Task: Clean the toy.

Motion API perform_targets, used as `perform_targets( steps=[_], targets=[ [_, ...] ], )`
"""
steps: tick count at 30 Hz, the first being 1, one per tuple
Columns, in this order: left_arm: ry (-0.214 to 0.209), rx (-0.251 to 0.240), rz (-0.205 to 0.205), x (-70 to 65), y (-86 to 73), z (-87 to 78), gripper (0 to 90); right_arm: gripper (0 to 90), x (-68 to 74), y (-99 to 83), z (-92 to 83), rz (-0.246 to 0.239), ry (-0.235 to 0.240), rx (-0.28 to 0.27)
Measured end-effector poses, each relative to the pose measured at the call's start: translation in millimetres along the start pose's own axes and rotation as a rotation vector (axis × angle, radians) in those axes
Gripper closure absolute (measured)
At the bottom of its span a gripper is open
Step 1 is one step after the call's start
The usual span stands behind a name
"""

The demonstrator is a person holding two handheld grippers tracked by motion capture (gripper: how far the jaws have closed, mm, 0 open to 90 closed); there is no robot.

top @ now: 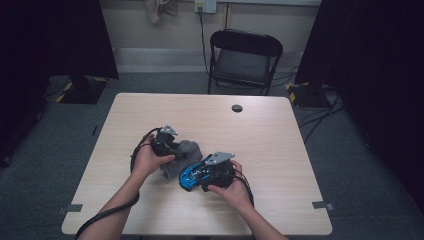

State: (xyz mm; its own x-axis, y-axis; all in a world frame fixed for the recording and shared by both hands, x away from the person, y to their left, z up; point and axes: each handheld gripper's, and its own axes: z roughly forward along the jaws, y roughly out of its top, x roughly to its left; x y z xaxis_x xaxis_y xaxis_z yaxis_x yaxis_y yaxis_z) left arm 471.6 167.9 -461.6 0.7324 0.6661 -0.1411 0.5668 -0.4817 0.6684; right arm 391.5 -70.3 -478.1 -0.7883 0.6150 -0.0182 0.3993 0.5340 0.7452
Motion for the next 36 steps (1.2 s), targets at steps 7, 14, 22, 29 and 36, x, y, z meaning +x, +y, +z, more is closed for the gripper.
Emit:
perform_targets(
  steps=[7,14,22,29,36],
  targets=[
    [-0.033,0.057,-0.064,-1.3,-2.4,9.9,73.7,13.0,1.3,0.1,0.7,-0.01,-0.002,0.002],
    [-0.073,0.048,-0.047,-14.7,14.7,22.1,78.1,12.7,1.9,-0.6,0.8,-0.014,-0.004,-0.002],
    [-0.086,0.052,-0.039,-20.2,11.2,29.9,78.5,12.6,1.5,-1.9,0.5,-0.013,-0.007,-0.009],
    [-0.094,0.058,-0.029,-18.3,5.1,22.4,79.0,10.7,-0.2,-1.6,0.9,-0.011,-0.016,0.015],
    [-0.096,0.061,-0.027,-16.9,-1.8,13.3,79.0,10.8,-0.8,-3.2,0.8,-0.016,-0.011,0.005]
  ],
)
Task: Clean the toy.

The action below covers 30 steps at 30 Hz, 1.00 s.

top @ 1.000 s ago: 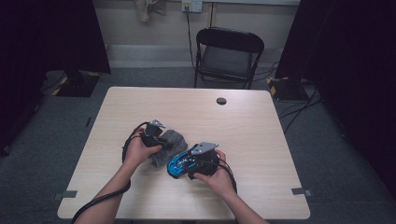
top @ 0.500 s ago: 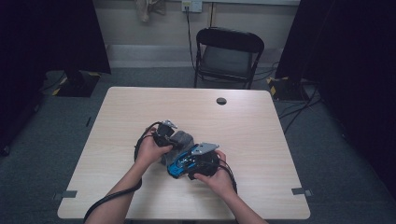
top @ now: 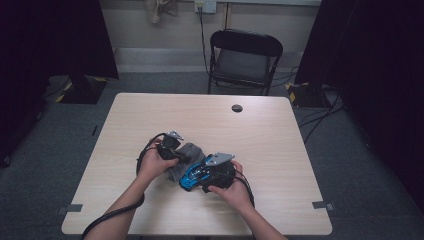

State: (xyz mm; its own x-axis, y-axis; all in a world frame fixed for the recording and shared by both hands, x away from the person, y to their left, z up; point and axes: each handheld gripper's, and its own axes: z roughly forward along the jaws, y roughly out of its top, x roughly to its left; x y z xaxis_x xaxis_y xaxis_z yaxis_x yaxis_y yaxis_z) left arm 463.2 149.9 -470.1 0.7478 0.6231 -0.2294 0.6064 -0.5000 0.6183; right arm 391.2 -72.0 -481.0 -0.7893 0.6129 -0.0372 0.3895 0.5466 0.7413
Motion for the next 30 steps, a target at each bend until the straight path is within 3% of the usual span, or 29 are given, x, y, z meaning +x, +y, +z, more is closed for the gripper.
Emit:
perform_targets(
  steps=[3,10,24,27,30],
  targets=[
    [0.006,0.015,0.013,-0.3,-3.2,-4.9,79.0,11.0,-0.4,0.0,0.0,-0.002,0.001,0.001],
    [0.004,0.02,-0.009,1.6,-17.3,-16.7,79.0,11.0,-0.3,-1.0,-0.1,-0.013,-0.004,-0.003],
    [-0.022,0.05,-0.014,-0.4,-38.4,-38.0,79.7,10.9,0.8,-0.9,0.1,-0.036,-0.001,0.005],
    [-0.008,0.043,-0.025,4.3,-37.6,-42.3,79.9,10.8,2.1,-0.4,0.3,-0.036,-0.001,0.009],
    [0.027,0.036,-0.011,9.0,-30.3,-43.6,79.9,10.9,2.2,-0.9,0.3,-0.036,-0.002,0.005]
  ],
)
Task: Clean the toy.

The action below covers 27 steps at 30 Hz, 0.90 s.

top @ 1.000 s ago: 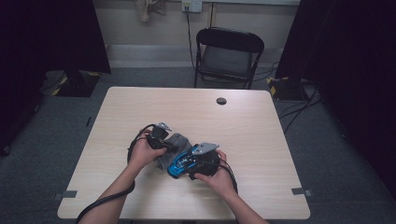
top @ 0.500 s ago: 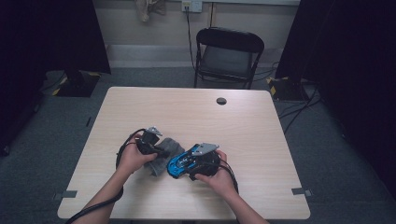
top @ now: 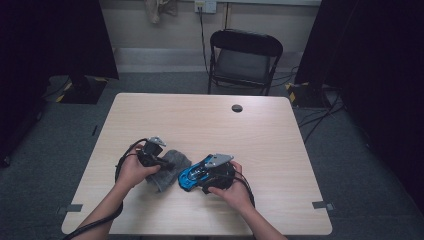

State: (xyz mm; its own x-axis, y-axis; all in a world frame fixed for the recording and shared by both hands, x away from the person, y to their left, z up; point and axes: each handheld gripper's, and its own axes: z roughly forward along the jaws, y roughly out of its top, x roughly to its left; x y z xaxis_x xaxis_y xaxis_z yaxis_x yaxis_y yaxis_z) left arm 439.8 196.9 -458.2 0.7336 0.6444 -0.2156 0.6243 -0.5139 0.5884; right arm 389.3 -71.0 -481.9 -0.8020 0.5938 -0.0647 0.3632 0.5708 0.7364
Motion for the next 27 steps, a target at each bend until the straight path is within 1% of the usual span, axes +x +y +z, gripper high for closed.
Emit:
perform_targets(
  steps=[1,3,4,6,7,9,11,12,13,14,16,17,18,19,21,24,27],
  targets=[
    [0.0,0.0,0.0,0.0,0.0,0.0,79.9,10.9,-0.1,0.0,0.0,-0.001,0.0,0.0],
    [0.02,-0.029,0.012,1.9,10.9,2.5,79.9,10.8,-0.3,0.0,0.0,-0.002,0.001,0.001],
    [0.023,-0.038,0.012,1.6,15.5,4.8,79.9,10.9,-0.5,0.2,0.0,-0.003,0.002,0.002],
    [0.024,-0.048,0.032,0.5,25.2,10.9,79.8,10.8,-0.9,0.1,0.0,-0.001,0.005,0.0],
    [0.033,-0.038,0.047,-0.6,30.3,14.4,79.9,10.8,-1.0,0.0,0.1,-0.002,0.005,-0.002],
    [0.031,-0.023,0.074,-2.6,39.5,22.7,79.8,10.8,-1.1,-0.5,0.2,-0.002,0.005,-0.006],
    [0.023,-0.029,0.082,-6.2,46.8,31.9,79.8,10.8,-1.4,-0.6,0.2,-0.002,0.006,-0.009],
    [0.013,-0.04,0.079,-8.6,49.6,36.7,79.7,10.8,-1.7,-0.7,0.1,-0.002,0.006,-0.009],
    [-0.002,-0.036,0.084,-10.7,52.1,40.9,79.5,10.8,-1.5,-0.6,0.1,0.0,0.006,-0.009],
    [-0.007,-0.047,0.083,-13.5,53.7,45.9,79.3,10.8,-1.6,-0.6,0.1,-0.001,0.006,-0.009],
    [-0.008,-0.037,0.096,-17.7,55.5,54.0,79.1,10.8,-1.7,-1.0,0.0,-0.003,0.005,-0.011],
    [0.0,-0.02,0.116,-18.0,55.7,56.5,78.8,10.8,-1.9,-1.0,0.0,-0.003,0.005,-0.011],
    [-0.008,-0.038,0.096,-19.1,54.8,59.6,78.4,10.8,-2.1,-1.1,0.0,-0.001,0.006,-0.012],
    [-0.013,-0.046,0.084,-19.5,53.9,61.1,78.3,10.8,-2.3,-1.2,-0.1,0.0,0.006,-0.012],
    [-0.016,-0.056,0.063,-18.3,52.2,61.2,78.2,10.8,-2.2,-1.7,-0.2,0.008,0.005,-0.015],
    [-0.026,-0.077,0.036,-16.9,50.7,61.3,78.2,10.8,-2.2,-1.8,-0.2,0.007,0.005,-0.015],
    [-0.023,-0.08,0.031,-16.8,51.9,60.6,78.6,10.8,-2.2,-1.9,-0.2,0.007,0.004,-0.016]
  ],
)
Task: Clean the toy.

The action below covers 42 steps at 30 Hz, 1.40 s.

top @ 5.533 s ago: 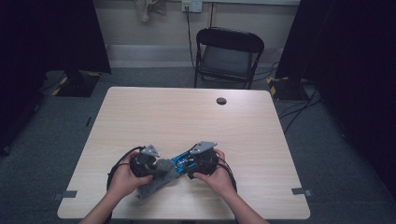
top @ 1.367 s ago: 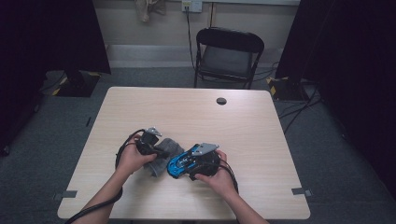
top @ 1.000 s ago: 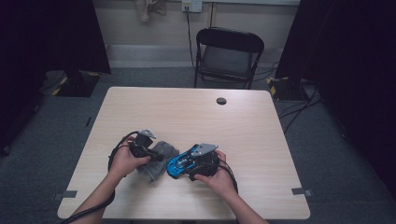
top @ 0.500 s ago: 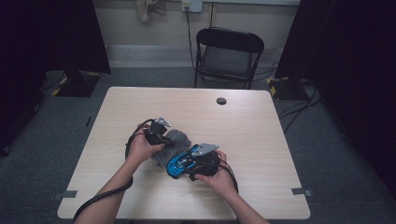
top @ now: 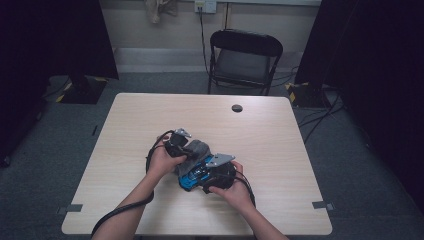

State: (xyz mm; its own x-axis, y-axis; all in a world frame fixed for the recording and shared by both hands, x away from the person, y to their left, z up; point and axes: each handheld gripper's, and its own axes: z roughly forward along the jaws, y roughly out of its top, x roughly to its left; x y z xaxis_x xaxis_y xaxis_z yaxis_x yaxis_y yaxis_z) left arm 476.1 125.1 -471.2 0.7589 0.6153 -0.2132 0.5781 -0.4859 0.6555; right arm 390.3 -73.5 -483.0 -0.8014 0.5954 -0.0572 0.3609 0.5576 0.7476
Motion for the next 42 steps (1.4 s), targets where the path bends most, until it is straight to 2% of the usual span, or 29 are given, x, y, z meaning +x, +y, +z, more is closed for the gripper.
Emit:
perform_targets(
  steps=[8,17,24,33,37,42],
  targets=[
    [-0.012,0.019,0.037,-0.7,-0.4,-2.9,79.7,10.8,-0.2,-0.6,-0.1,-0.005,0.0,-0.003],
    [-0.024,0.029,0.01,6.4,-17.8,-25.0,79.7,10.9,-1.0,-0.9,-0.1,0.001,-0.001,-0.007],
    [-0.036,0.025,0.01,6.8,-33.3,-41.7,79.7,10.9,-0.9,-0.6,-0.1,0.002,-0.001,-0.005],
    [-0.039,0.047,0.007,11.6,-50.9,-60.1,79.8,10.9,-1.0,-0.2,-0.1,0.003,0.0,-0.003],
    [-0.049,0.054,0.007,11.7,-55.2,-64.9,79.8,10.9,-0.9,-0.2,-0.1,0.002,0.0,-0.003],
    [-0.024,0.042,0.007,13.4,-51.6,-68.9,79.8,10.9,-1.0,-0.1,-0.1,0.001,0.0,-0.001]
  ],
)
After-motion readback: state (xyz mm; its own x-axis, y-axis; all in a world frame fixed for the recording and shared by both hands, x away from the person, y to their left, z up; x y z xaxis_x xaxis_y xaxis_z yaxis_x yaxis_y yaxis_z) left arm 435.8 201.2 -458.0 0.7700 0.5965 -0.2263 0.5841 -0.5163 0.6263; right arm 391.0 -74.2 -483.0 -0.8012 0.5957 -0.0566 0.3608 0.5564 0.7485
